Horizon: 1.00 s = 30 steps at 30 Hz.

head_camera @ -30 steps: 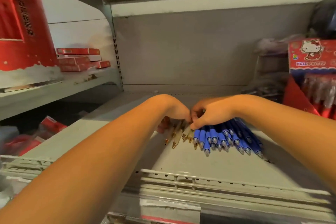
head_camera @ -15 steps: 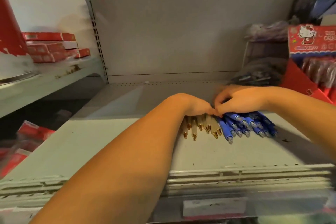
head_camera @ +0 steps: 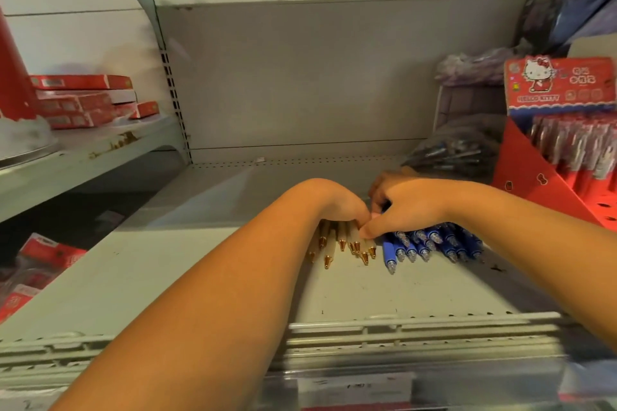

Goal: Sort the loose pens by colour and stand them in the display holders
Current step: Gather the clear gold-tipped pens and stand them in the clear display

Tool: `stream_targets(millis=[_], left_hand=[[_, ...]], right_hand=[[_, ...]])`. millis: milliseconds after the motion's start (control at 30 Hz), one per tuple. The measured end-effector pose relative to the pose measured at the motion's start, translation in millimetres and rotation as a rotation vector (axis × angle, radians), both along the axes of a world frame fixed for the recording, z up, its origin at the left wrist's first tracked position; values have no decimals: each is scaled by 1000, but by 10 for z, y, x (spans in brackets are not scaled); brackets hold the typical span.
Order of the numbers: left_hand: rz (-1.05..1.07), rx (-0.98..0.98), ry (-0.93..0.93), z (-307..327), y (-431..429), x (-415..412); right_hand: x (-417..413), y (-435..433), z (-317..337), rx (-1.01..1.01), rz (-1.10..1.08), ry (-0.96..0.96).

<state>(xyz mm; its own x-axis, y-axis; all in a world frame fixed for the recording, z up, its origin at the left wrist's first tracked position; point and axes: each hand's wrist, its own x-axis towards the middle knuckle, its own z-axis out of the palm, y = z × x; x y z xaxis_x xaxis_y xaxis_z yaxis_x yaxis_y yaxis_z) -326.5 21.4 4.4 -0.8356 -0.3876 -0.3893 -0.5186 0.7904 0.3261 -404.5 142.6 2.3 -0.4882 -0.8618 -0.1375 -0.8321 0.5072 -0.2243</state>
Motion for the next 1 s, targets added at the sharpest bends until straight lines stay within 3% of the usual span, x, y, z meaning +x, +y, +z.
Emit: stream_targets(millis=[267, 400, 567, 733, 900, 1000], left_hand=[[40, -102, -90, 38, 94, -43], [65, -140, -153, 58, 37, -44], [85, -348, -171, 49, -61, 50], [166, -356, -71, -58, -197, 95], [233, -324, 30, -102, -255, 137], [286, -202, 178, -86, -275, 206]], right_hand=[[16, -30, 36, 32, -55, -4], [115, -91, -25, -18, -86, 86], [157, -123, -63, -10, -149, 195], [183, -130, -20, -74, -200, 127], [200, -7, 175, -274, -226, -60], [145, 162, 284, -505, -285, -209]])
